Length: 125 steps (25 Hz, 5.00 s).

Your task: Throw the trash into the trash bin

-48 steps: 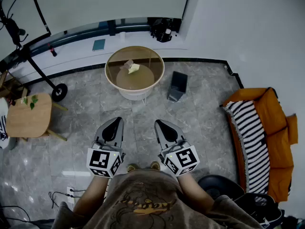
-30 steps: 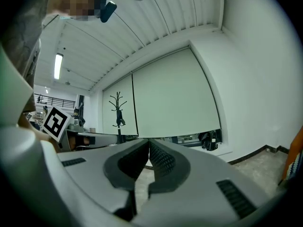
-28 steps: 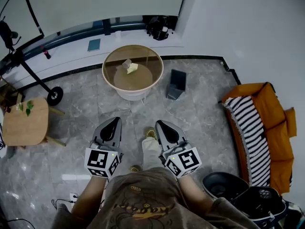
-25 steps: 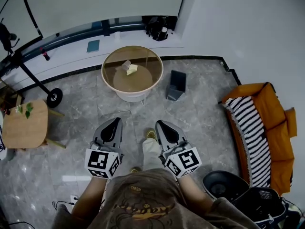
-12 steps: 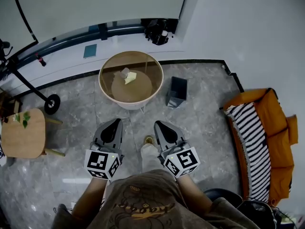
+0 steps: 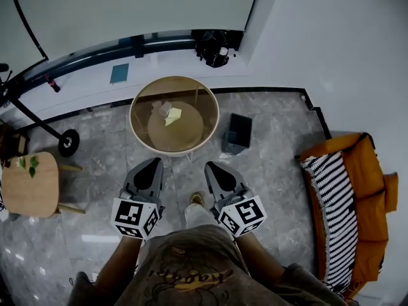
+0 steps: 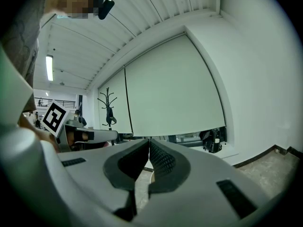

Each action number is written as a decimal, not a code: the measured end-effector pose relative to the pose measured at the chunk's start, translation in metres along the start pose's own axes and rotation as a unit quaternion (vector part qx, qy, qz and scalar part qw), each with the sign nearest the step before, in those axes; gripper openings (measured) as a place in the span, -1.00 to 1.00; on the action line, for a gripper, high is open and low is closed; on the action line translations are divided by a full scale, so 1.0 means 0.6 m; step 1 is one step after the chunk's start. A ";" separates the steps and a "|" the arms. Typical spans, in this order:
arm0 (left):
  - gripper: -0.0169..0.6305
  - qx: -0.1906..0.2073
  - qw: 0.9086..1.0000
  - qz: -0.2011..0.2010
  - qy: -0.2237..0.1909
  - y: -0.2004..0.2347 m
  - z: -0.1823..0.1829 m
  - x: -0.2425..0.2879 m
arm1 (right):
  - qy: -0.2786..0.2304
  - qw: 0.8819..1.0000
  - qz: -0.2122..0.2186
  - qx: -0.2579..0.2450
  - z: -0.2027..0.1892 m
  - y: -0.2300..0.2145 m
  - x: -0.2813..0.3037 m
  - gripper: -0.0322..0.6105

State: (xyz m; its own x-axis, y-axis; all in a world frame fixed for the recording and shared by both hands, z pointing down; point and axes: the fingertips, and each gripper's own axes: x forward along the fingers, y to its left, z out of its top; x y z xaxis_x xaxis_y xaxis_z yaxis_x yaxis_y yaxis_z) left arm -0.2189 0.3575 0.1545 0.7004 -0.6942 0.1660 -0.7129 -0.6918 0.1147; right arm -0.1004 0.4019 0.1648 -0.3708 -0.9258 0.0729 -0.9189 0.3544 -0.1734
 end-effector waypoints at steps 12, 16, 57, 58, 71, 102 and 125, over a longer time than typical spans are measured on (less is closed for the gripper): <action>-0.90 -0.014 0.998 0.056 -0.005 0.058 0.034 0.146 | 0.010 0.998 0.068 -0.006 0.040 -0.118 0.128 -0.84; -0.90 -0.021 0.998 0.065 0.000 0.078 0.035 0.180 | 0.017 0.997 0.075 -0.003 0.040 -0.145 0.164 -0.84; -0.90 -0.028 0.999 0.029 0.018 0.352 0.092 0.511 | 0.023 0.998 0.057 0.013 0.084 -0.316 0.565 -0.84; -0.90 -0.031 0.999 0.032 0.018 0.353 0.090 0.516 | 0.024 0.998 0.058 0.013 0.081 -0.324 0.569 -0.84; -0.90 -0.041 0.997 0.057 0.042 0.393 -0.019 0.562 | 0.061 0.994 0.094 0.001 -0.022 -0.367 0.634 -0.84; -0.90 -0.095 0.990 0.047 0.098 0.451 -0.365 0.652 | 0.201 0.962 0.182 -0.001 -0.470 -0.374 0.710 0.27; -0.90 -0.111 0.984 0.046 0.131 0.462 -0.419 0.642 | 0.398 0.897 0.184 -0.056 -0.767 -0.403 0.757 0.27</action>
State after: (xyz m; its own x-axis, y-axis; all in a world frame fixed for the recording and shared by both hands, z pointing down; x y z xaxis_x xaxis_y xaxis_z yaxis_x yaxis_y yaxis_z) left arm -0.1552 -0.0518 0.4965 0.6194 -0.6574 0.4292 -0.7840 -0.5474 0.2929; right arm -0.1086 -0.0436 0.6920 -0.5895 -0.3732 0.7163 -0.7063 0.6685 -0.2330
